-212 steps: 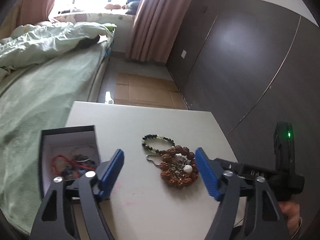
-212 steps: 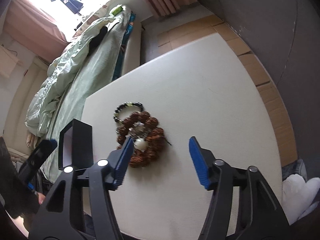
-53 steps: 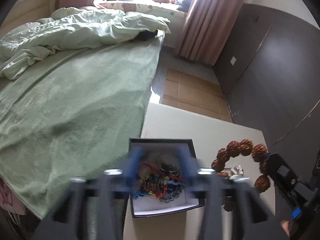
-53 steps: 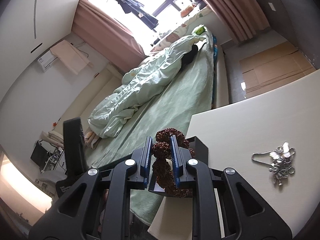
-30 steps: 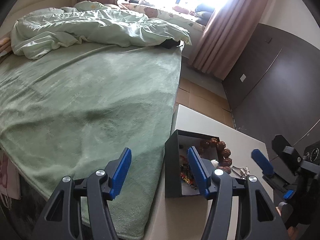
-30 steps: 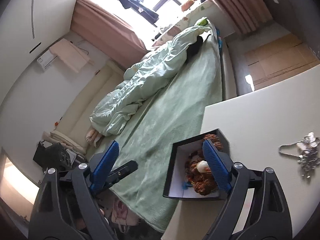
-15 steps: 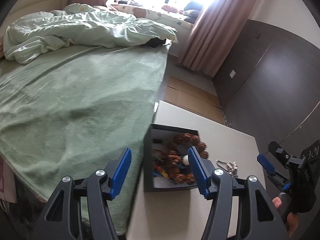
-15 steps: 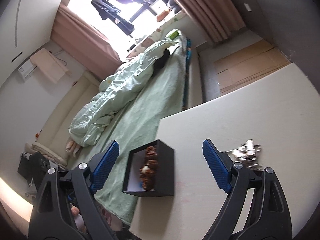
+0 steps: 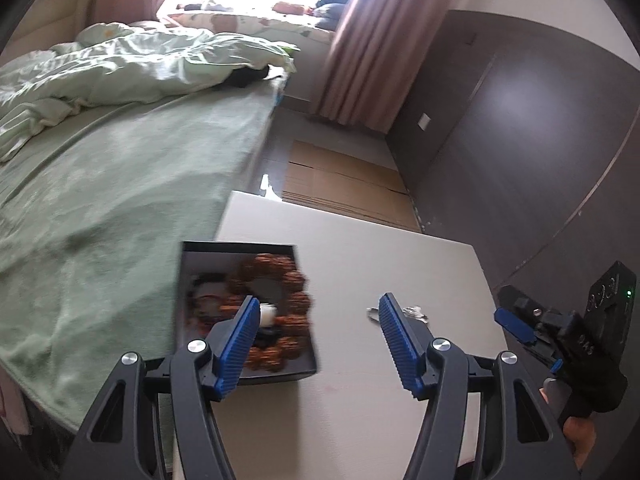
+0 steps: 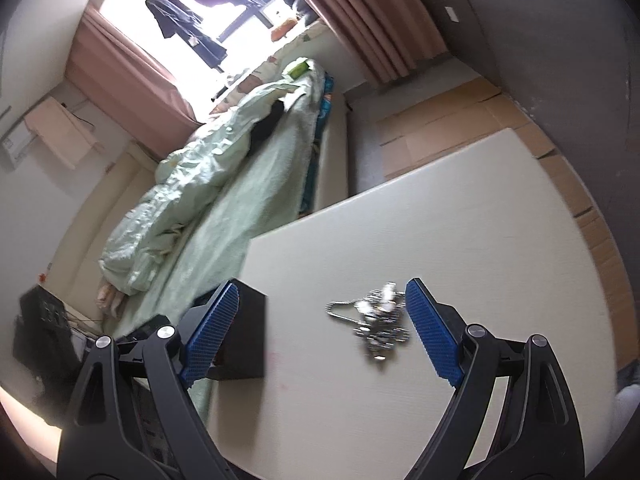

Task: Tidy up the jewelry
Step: 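Reach the left gripper to the silver chain and close on it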

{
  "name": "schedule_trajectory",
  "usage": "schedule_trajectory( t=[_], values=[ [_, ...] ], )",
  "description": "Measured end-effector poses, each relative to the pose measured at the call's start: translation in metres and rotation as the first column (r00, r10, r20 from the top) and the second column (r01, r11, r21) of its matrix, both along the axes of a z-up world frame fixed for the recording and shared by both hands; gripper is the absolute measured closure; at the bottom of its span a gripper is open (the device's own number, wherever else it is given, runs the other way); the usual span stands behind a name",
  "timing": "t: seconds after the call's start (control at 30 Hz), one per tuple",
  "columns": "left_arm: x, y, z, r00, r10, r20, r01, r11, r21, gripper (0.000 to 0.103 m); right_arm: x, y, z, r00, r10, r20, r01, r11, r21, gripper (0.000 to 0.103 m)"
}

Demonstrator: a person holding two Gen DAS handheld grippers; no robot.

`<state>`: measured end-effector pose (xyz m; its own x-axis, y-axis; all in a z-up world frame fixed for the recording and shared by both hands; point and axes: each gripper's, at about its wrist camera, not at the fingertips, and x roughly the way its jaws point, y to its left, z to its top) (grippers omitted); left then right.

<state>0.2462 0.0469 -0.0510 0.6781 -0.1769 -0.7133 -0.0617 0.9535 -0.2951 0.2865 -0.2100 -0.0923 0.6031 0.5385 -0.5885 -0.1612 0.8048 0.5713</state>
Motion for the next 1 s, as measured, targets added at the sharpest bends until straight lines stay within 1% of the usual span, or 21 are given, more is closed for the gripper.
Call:
schedule_trajectory(
  t=[0.1,0.2,0.33,0.4,0.5,0.63,0.73,0.87,0.9,0.93,1.0],
  values=[
    [0.008,-0.020,-0.005,0.999,-0.038,-0.005,0.038,0.999,0.011,0.043,0.000,-0.008,-0.005,0.999,-0.039,-0.013,0.038,0.998,-0.057,0.018],
    [0.015,-0.039,-0.013,0.997,-0.074,-0.021,0.075,0.997,0.017,0.043,0.003,-0.020,-0.011,0.994,-0.098,-0.039,0.093,0.988,-0.122,0.018],
    [0.025,-0.066,-0.027,0.991,-0.126,-0.051,0.127,0.992,0.022,0.043,0.007,-0.034,-0.021,0.987,-0.142,-0.080,0.130,0.981,-0.143,0.018],
    [0.030,-0.079,-0.036,0.986,-0.147,-0.074,0.149,0.989,0.021,0.045,0.009,-0.040,-0.025,0.984,-0.149,-0.102,0.133,0.981,-0.144,0.018],
    [0.042,-0.097,-0.054,0.979,-0.167,-0.119,0.169,0.985,0.013,0.045,0.009,-0.038,-0.029,0.981,-0.153,-0.116,0.126,0.970,-0.207,0.018],
    [0.053,-0.113,-0.073,0.971,-0.178,-0.159,0.182,0.983,0.013,0.045,0.009,-0.039,-0.033,0.981,-0.142,-0.133,0.108,0.966,-0.233,0.018],
    [0.061,-0.123,-0.086,0.968,-0.167,-0.187,0.173,0.985,0.018,0.045,0.010,-0.048,-0.038,0.974,-0.157,-0.161,0.122,0.970,-0.208,0.018],
    [0.069,-0.134,-0.100,0.967,-0.158,-0.200,0.165,0.986,0.021,0.047,0.014,-0.064,-0.042,0.963,-0.187,-0.196,0.157,0.974,-0.161,0.018],
    [0.071,-0.138,-0.105,0.966,-0.152,-0.209,0.164,0.986,0.038,0.049,0.014,-0.067,-0.043,0.961,-0.190,-0.202,0.161,0.975,-0.153,0.018],
    [0.072,-0.140,-0.109,0.965,-0.149,-0.214,0.162,0.986,0.045,0.049,0.015,-0.068,-0.042,0.961,-0.189,-0.203,0.161,0.976,-0.147,0.017],
    [0.073,-0.151,-0.110,0.970,-0.141,-0.200,0.159,0.984,0.081,0.049,0.015,-0.068,-0.041,0.963,-0.182,-0.200,0.156,0.978,-0.140,0.017]
  ],
)
